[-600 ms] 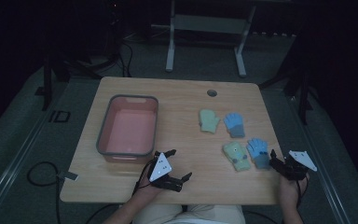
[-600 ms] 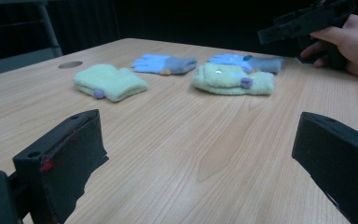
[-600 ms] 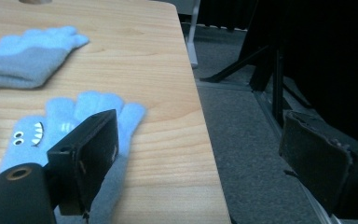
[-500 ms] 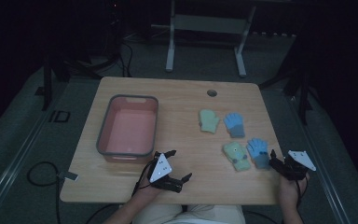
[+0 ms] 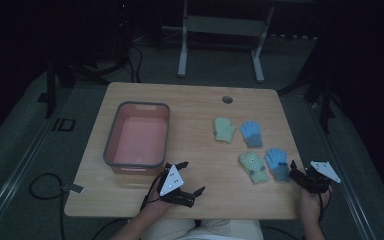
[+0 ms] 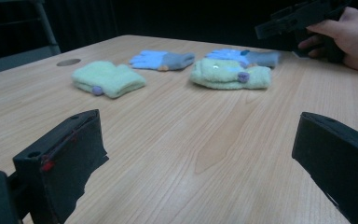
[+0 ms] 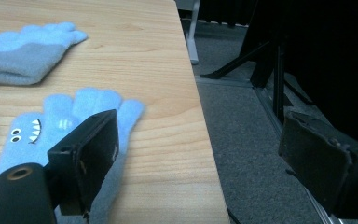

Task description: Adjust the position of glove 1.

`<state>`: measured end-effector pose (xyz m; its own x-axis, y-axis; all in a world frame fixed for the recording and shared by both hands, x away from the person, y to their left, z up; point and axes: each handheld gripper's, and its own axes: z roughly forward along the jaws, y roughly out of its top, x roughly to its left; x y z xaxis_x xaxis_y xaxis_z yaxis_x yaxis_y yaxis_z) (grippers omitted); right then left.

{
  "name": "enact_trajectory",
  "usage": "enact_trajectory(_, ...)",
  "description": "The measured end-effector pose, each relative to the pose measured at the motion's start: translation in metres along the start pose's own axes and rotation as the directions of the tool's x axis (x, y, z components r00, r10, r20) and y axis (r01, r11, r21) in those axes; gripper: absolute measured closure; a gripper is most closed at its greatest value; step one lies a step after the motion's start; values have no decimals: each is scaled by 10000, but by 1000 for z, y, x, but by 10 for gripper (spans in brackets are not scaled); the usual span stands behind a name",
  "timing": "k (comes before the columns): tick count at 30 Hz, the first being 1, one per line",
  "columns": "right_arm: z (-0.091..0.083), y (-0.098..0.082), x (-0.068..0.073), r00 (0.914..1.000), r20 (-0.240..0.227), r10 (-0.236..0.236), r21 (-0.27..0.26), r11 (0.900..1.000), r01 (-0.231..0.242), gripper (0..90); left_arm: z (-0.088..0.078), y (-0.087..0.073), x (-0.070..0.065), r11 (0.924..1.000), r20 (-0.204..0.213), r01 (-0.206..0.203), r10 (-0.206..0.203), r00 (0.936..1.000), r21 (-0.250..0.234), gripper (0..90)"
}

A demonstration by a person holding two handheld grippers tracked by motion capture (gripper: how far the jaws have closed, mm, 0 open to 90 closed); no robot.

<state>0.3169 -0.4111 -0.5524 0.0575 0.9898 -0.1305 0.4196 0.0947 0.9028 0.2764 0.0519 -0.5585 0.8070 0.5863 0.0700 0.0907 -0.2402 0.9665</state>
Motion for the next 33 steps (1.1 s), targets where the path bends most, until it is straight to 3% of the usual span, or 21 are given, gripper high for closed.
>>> enact_trajectory(14, 0, 0, -2, 9999, -99, 87, 135, 9999, -86, 133, -2, -1, -2, 9998, -259, -27, 22, 9997, -209, 20)
enact_trajectory(26, 2, 1, 1, 9997, -100, -238, 274, 9993, 241, 132, -3, -2, -2, 9992, -236, -28, 19, 9997, -388, 20)
enact_trajectory(30, 0, 5, -1, 9994, -296, -169, 286, 9994, 177, 132, -4, -2, -1, 9989, -250, 13, -25, 9997, -470, 20)
enact_trajectory(33, -3, 11, -3, 9988, -475, 132, 394, 9992, -113, 132, -4, -2, 0, 9990, -219, 84, -93, 9997, -428, 20)
